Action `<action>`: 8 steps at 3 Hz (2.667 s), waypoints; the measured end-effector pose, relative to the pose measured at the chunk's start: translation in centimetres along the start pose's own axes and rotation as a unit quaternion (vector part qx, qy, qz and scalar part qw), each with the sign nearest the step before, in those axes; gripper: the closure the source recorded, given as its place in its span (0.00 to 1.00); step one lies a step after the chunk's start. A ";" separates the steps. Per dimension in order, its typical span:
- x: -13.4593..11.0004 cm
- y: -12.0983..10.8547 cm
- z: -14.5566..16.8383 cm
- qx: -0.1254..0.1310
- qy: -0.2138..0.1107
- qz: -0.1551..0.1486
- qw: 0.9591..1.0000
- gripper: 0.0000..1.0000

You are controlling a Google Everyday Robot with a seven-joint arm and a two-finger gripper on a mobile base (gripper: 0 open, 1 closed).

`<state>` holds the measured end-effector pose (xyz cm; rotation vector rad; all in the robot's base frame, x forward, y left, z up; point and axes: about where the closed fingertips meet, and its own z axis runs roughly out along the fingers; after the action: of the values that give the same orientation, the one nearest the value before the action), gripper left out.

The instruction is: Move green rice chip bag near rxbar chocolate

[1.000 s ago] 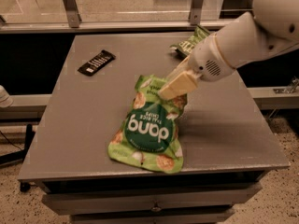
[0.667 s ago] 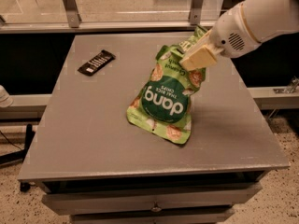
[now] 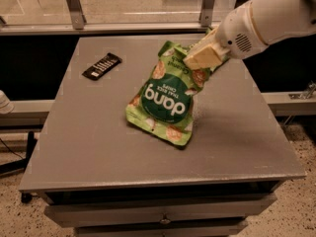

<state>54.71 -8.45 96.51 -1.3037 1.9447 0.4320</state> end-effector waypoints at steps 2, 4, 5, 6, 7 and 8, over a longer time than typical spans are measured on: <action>-6.3 -5.3 1.3 0.074 -0.128 0.022 0.989 1.00; -8.1 -12.3 3.0 0.200 -0.166 0.082 0.962 1.00; -8.1 -17.0 3.9 0.277 -0.173 0.099 0.940 1.00; -9.5 -19.6 5.9 0.313 -0.195 0.115 0.923 1.00; -9.3 -21.9 8.3 0.320 -0.208 0.170 0.908 1.00; -7.9 -23.1 10.2 0.321 -0.207 0.215 0.899 1.00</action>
Offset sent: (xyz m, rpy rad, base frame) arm 0.1227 0.0189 0.0777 0.3728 -0.3163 -0.2642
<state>81.08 -6.73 98.37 -0.3221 1.7682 0.2135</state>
